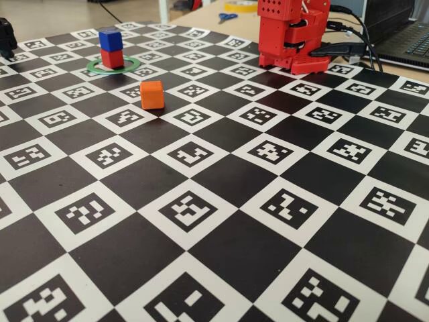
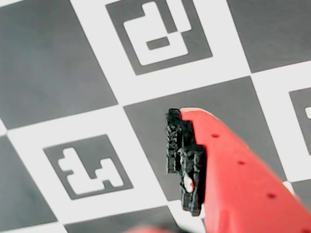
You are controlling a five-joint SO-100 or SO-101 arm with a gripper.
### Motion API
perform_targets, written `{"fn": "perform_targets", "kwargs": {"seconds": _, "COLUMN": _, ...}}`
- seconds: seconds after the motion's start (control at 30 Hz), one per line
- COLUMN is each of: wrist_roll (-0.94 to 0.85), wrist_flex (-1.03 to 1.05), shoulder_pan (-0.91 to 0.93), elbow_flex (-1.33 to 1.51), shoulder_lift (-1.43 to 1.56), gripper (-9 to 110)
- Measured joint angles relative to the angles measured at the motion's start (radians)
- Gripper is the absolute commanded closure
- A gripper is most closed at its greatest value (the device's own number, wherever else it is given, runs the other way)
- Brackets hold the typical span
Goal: Grab the red cube then put it in the green circle then put the blue cube on top and finally the orange cube on top
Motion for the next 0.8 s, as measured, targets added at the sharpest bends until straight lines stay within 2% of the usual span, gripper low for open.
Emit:
{"fn": "perform_targets", "kwargs": {"seconds": 0.23, "wrist_roll": 0.057, "wrist_flex": -0.069, "shoulder_pan": -0.012, "elbow_flex": 0.034, "shoulder_lift": -0.100, "gripper": 60}}
{"fn": "perform_targets", "kwargs": {"seconds": 0.53, "wrist_roll": 0.021, "wrist_flex": -0.264, "shoulder_pan": 0.034, "elbow_flex": 0.133, "shoulder_lift": -0.209, "gripper": 62}}
{"fn": "perform_targets", "kwargs": {"seconds": 0.8, "wrist_roll": 0.009, "wrist_flex": -0.348, "shoulder_pan": 0.061, "elbow_flex": 0.135, "shoulder_lift": -0.279, "gripper": 62}}
